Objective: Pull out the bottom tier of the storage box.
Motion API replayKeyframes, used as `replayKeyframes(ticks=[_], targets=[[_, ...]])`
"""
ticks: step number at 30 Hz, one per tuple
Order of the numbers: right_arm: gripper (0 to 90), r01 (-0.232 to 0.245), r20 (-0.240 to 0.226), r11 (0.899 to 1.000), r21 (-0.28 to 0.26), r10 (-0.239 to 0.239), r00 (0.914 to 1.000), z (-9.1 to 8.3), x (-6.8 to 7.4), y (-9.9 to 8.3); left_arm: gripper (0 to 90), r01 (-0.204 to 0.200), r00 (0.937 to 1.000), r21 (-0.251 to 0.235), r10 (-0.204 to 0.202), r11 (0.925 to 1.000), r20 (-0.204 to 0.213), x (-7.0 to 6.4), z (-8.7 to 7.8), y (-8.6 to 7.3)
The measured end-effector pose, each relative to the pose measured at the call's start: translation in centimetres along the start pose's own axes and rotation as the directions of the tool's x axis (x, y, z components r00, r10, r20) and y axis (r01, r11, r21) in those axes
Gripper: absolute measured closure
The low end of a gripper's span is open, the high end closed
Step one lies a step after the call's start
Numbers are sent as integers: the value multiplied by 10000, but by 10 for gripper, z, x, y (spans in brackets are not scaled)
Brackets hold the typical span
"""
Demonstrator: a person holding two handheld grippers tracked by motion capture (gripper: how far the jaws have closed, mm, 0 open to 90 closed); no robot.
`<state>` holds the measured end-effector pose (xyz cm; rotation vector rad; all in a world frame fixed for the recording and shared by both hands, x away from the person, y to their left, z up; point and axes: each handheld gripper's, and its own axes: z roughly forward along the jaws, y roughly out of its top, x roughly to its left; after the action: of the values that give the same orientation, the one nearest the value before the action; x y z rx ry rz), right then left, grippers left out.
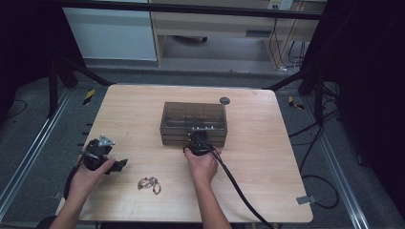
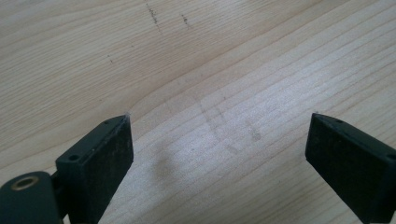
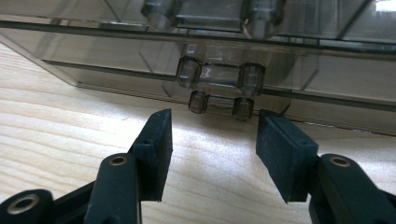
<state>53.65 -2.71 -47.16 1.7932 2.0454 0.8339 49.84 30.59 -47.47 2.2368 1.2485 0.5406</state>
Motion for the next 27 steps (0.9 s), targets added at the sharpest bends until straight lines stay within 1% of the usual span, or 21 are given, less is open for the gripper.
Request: replayKeyframes(ticks=[4, 8, 14, 16, 18, 19, 21, 22, 27], targets=[[463, -28, 99, 10000, 59, 28, 9999, 4, 0, 1, 75, 8, 10000, -13, -8, 10000, 3, 0, 0, 0], [465, -70, 196, 9996, 263, 65, 9998, 10, -1, 1, 75, -5, 10000, 2, 5, 10000, 8, 0, 0, 0], [472, -90, 209, 9994, 336, 83, 9997, 14, -1, 2, 76, -1, 10000, 16, 1, 10000, 28, 0, 0, 0], [476, -206, 166, 9989, 432, 199, 9997, 15, -1, 3, 76, 2, 10000, 6, -2, 10000, 34, 0, 0, 0], [482, -219, 150, 9987, 458, 212, 9997, 15, -1, 3, 76, 7, 10000, 5, -7, 10000, 31, 0, 0, 0], [496, -198, 243, 9987, 467, 187, 9995, 15, -1, 3, 77, 3, 10000, -10, -3, 10000, 39, -1, 0, 0], [503, -206, 264, 9986, 486, 193, 9995, 15, -1, 3, 76, 9, 10000, -25, -9, 10000, 45, -1, -1, 0], [522, -279, 267, 9983, 519, 265, 9993, 15, -1, 4, 76, 10, 10000, -23, -10, 10000, 44, -1, -1, 0], [527, -408, 203, 9975, 581, 397, 9990, 13, 0, 7, 77, -18, 10000, 23, 18, 10000, 41, -1, 0, 0]])
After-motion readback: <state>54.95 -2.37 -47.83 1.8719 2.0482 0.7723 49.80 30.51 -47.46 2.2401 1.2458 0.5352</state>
